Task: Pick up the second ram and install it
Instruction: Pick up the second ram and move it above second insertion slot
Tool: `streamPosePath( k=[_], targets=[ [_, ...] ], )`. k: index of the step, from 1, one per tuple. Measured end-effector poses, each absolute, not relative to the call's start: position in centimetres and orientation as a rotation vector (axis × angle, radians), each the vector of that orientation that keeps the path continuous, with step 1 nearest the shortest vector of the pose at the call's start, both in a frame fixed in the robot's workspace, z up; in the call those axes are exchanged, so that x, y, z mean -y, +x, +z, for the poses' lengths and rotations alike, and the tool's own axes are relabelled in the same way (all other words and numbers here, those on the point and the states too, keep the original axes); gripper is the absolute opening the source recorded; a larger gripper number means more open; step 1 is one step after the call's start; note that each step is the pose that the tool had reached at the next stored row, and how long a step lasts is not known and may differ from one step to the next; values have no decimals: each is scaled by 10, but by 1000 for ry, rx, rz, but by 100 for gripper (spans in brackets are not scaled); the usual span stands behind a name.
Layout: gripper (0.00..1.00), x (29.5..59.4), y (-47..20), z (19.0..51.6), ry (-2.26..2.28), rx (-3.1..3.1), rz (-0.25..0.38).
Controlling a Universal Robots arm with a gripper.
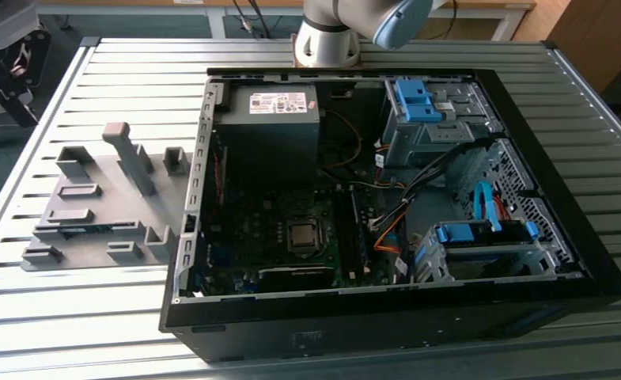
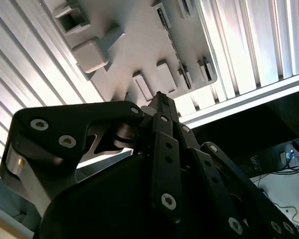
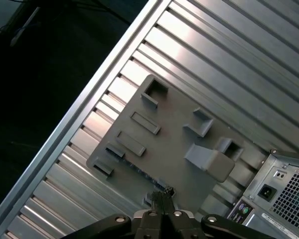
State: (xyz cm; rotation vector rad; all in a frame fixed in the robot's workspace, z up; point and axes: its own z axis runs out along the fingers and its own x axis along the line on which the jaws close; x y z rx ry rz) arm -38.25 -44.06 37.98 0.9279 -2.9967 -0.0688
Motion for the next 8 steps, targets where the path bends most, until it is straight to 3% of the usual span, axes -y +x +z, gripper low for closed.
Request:
streamPosePath(
  k=[8],
  targets=[
    [11,441,-383,380,966,2984,-69]
  ],
)
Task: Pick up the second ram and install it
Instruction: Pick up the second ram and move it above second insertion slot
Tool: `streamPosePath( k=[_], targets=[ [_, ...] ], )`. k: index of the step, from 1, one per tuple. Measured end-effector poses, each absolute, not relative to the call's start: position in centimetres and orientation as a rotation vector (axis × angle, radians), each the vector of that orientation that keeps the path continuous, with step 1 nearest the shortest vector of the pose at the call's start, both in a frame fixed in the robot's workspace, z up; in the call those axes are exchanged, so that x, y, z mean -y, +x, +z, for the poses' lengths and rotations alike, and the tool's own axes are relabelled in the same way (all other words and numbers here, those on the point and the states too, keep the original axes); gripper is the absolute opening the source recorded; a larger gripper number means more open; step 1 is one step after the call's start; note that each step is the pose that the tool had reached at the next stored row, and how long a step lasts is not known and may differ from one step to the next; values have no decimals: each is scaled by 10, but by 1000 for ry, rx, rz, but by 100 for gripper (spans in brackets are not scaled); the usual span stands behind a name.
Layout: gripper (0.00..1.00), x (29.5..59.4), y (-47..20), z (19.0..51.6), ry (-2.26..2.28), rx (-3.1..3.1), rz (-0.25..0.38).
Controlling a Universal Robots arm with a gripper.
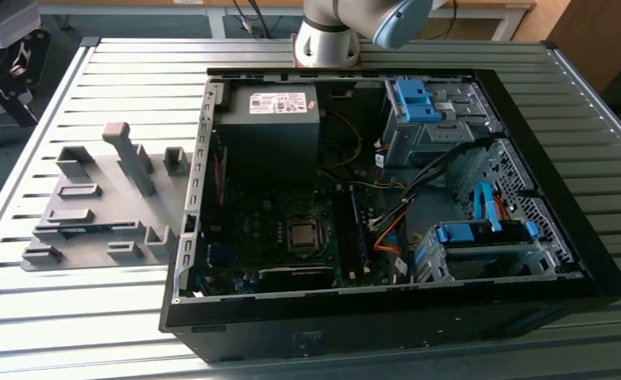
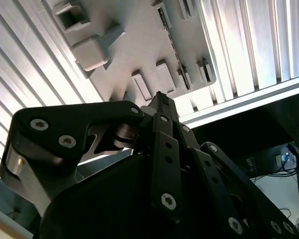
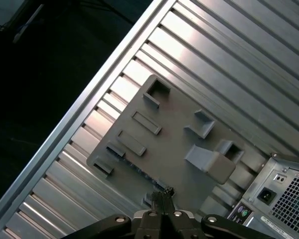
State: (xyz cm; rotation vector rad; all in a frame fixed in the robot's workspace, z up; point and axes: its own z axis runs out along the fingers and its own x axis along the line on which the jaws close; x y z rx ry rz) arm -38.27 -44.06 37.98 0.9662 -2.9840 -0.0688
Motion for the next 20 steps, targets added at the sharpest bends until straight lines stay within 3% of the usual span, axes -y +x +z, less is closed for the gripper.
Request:
streamPosePath(
  k=[20],
  targets=[
    [11,441,-383,380,1057,2952,-69]
  ],
)
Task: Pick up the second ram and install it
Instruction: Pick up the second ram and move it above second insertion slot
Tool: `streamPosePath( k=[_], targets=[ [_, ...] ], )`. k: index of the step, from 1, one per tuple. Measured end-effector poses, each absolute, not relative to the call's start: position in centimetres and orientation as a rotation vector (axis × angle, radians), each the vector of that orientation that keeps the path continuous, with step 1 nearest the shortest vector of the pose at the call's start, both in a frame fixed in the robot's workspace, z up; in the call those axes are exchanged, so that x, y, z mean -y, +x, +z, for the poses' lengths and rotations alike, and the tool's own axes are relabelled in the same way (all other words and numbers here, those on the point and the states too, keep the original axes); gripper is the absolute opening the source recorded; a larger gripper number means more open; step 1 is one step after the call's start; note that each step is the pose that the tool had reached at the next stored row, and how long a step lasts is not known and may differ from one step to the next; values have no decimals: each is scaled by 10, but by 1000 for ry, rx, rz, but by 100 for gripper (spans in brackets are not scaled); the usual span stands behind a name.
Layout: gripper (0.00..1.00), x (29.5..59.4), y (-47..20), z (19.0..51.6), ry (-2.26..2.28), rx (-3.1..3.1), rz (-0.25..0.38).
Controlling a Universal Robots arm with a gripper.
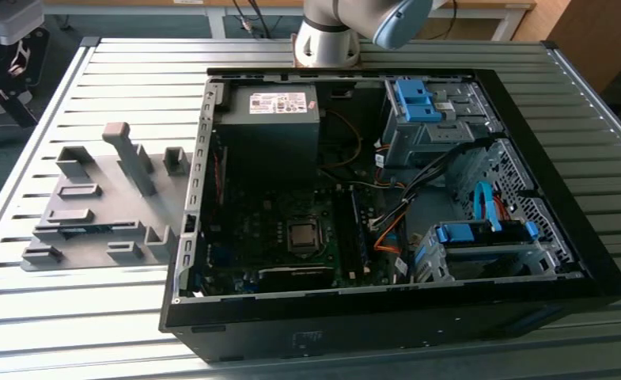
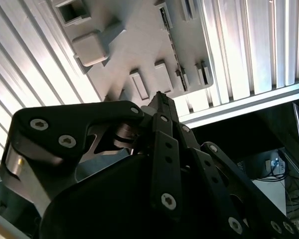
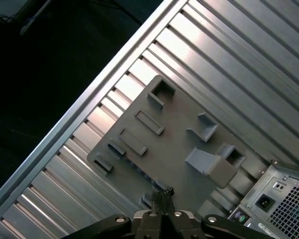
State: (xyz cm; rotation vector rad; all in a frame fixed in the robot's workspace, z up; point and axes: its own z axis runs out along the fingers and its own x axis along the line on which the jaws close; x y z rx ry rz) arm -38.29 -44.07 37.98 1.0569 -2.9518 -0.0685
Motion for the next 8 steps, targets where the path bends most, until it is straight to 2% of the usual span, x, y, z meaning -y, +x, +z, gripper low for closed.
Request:
streamPosePath(
  k=[8],
  targets=[
    [11,441,-383,380,1104,2934,-68]
  ],
)
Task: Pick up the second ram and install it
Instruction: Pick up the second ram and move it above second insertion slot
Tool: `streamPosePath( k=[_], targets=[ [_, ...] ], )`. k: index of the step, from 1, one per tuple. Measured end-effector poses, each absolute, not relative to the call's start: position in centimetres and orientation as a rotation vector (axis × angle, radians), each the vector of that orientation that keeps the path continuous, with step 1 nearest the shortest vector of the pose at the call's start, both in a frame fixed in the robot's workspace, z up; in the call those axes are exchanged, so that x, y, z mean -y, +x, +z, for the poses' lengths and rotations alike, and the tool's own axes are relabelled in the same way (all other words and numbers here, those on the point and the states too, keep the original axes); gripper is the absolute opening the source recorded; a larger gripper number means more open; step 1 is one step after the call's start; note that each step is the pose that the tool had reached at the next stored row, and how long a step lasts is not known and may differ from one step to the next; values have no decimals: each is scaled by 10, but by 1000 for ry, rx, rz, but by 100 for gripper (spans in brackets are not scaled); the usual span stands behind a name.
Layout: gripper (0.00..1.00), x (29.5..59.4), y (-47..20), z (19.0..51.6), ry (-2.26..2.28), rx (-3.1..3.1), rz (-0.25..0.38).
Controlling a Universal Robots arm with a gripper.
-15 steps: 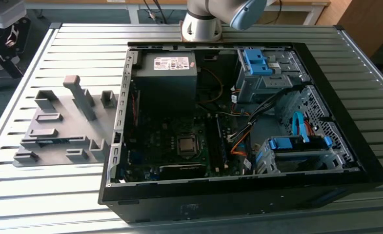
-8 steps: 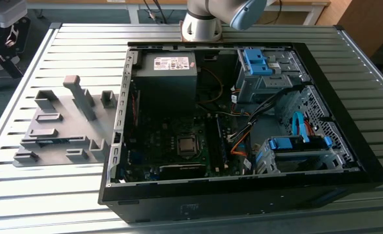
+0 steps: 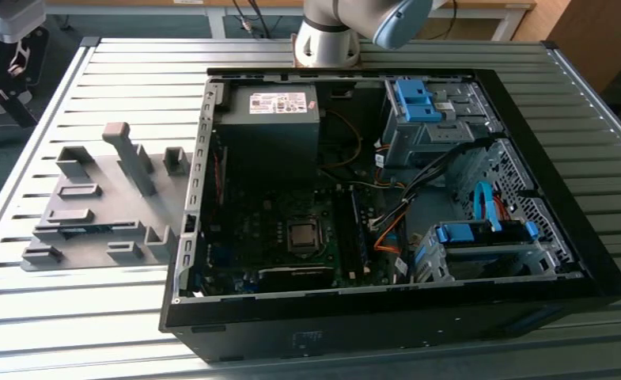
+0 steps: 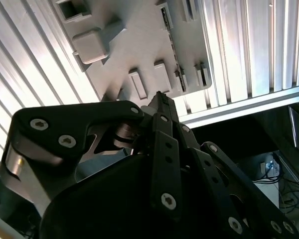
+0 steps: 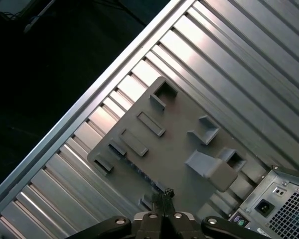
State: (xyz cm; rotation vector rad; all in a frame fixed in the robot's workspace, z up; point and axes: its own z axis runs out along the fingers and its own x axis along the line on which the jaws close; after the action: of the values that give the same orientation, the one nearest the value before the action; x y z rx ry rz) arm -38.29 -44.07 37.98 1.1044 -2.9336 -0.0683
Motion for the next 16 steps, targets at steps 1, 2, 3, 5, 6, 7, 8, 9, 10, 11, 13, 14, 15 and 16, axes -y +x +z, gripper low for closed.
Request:
streamPosePath(
  k=[1,2,3,5,6,7,8,9,10,11,13,14,15,16],
  targets=[
    [11,441,-383,380,1113,2930,-68],
    [11,441,-383,380,1121,2927,-68],
    [11,441,-383,380,1130,2923,-68],
    [11,441,-383,380,1148,2916,-68],
    [11,441,-383,380,1157,2912,-68],
    [11,441,-383,380,1166,2909,-68],
    [11,441,-383,380,1174,2905,-68],
    [11,441,-383,380,1181,2902,-68],
    [11,441,-383,380,1189,2899,-68],
    [11,441,-383,380,1196,2896,-68],
    [11,441,-383,380,1209,2890,-68],
    [11,441,-383,380,1215,2888,-68],
    [11,441,-383,380,1222,2885,-68],
    [11,441,-383,380,1227,2882,-68]
  ],
)
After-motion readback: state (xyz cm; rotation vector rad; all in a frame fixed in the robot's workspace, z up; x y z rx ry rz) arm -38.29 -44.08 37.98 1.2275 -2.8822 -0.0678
